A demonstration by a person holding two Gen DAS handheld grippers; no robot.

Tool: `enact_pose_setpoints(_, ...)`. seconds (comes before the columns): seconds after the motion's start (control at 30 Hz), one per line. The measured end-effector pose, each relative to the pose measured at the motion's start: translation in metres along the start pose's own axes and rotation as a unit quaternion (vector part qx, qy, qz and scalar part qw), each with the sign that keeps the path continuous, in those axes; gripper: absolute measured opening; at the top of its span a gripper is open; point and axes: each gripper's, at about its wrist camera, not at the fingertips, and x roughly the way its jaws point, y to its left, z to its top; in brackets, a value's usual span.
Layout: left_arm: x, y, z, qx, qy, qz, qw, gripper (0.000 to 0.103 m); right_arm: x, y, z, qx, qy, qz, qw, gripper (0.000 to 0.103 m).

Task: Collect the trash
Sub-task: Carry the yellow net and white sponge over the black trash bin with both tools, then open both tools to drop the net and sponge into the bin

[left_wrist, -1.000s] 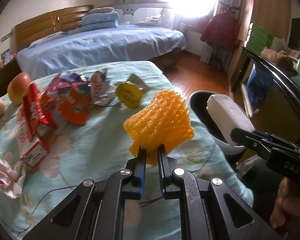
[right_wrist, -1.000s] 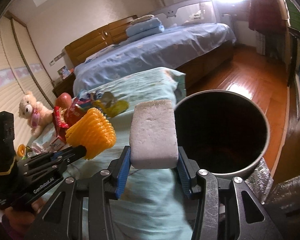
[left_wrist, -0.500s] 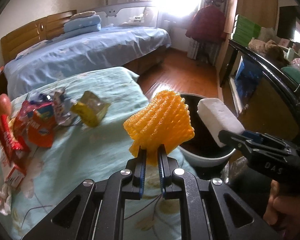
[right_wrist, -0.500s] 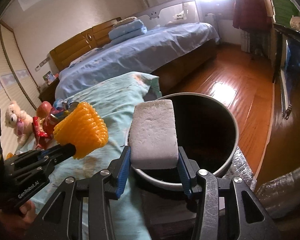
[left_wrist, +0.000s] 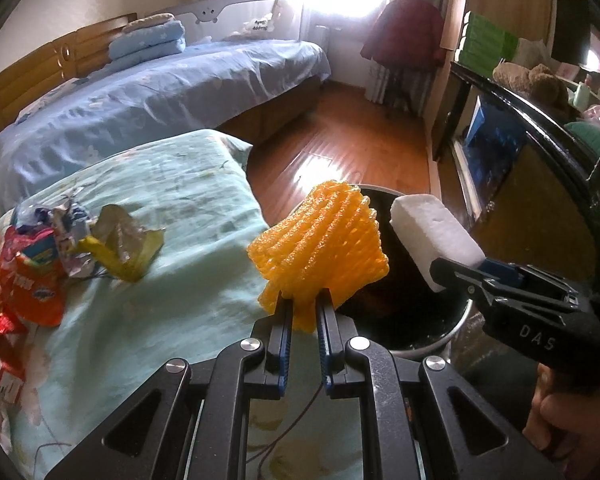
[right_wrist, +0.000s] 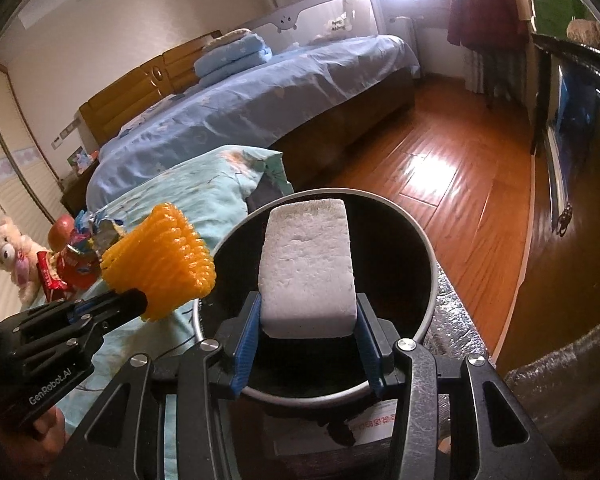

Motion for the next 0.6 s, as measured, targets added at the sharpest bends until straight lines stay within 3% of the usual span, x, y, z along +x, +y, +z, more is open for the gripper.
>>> enact_pose_setpoints(0.47, 0.027, -0.012, 0.009, 0.004, 0.015, 0.001, 0.9999, 0.013, 0.012, -0.016, 0.009, 0.008, 0.014, -0.004, 1.0, 0.047)
enact_pose_setpoints(0.6, 0.031, -0.013, 0.009, 0.002, 0.019, 0.004, 0.9998, 0.018, 0.013, -0.019, 0.011, 0.012, 0.015, -0.002, 1.0, 0.05)
